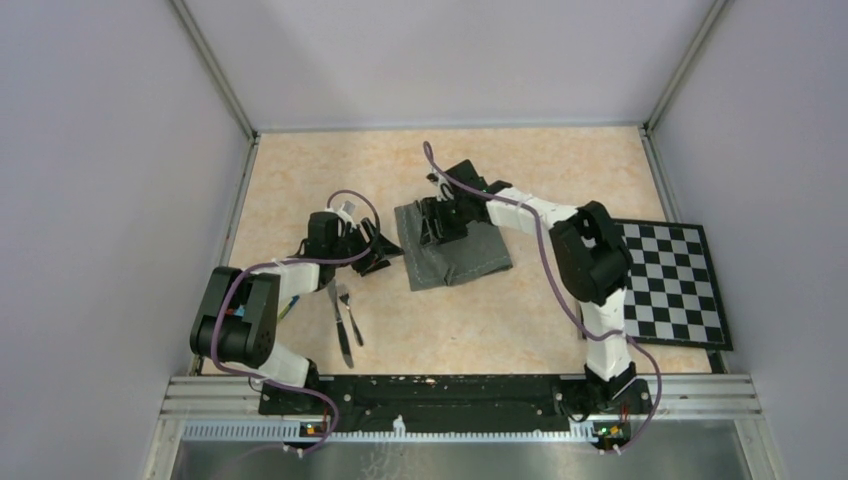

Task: Fold the napkin into a case and place the utensils inside
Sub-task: Fold the rectangle-folded napkin at the center of the board, then smooth out the square-folded napkin at the center of the board.

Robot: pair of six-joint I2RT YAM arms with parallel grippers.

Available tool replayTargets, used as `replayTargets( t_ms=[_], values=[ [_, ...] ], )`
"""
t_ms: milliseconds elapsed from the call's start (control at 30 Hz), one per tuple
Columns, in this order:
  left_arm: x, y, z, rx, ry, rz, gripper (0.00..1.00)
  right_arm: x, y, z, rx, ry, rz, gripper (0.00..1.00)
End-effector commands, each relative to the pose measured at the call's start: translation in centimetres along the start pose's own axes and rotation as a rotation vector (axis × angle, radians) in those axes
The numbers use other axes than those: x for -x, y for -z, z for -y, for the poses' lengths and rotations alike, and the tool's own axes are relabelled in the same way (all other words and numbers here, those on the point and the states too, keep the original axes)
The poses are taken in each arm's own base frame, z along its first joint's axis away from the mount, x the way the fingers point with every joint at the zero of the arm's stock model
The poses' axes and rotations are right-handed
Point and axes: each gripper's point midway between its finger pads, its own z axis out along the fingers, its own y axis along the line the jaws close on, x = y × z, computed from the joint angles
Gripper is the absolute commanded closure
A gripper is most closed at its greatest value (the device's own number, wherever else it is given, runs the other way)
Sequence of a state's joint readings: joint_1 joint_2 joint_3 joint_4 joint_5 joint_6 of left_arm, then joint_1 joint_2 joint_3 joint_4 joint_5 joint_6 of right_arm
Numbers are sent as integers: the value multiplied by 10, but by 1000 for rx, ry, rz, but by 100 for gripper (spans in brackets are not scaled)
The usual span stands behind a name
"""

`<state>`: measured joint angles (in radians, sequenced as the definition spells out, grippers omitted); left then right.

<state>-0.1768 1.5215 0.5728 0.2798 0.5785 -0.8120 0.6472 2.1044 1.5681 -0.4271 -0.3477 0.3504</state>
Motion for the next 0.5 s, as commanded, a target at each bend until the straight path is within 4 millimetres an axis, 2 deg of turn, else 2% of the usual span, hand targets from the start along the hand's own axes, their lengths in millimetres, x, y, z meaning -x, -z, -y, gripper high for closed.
replayTargets(
  t_ms=[0,33,100,267,333,400,467],
  values=[
    [2,-2,2,-20,-26,9,35,63,69,-21,212,-31,261,39],
    [2,-2,3,-27,-22,9,35,66,69,-15,230,-47,265,38],
    [2,-3,4,-37,-19,7,36,68,65,-10,272,-52,252,30],
    [3,-1,4,-28,-25,14,37,66,46,-9,344,-91,255,29],
    [4,0,4,-22,-29,19,38,68,38,-10,377,-108,268,32],
    [6,-1,4,-22,-32,22,40,69,32,-11,403,-125,271,38],
    [15,-1,3,-8,-35,37,41,69,29,-13,421,-139,272,42]
  ],
)
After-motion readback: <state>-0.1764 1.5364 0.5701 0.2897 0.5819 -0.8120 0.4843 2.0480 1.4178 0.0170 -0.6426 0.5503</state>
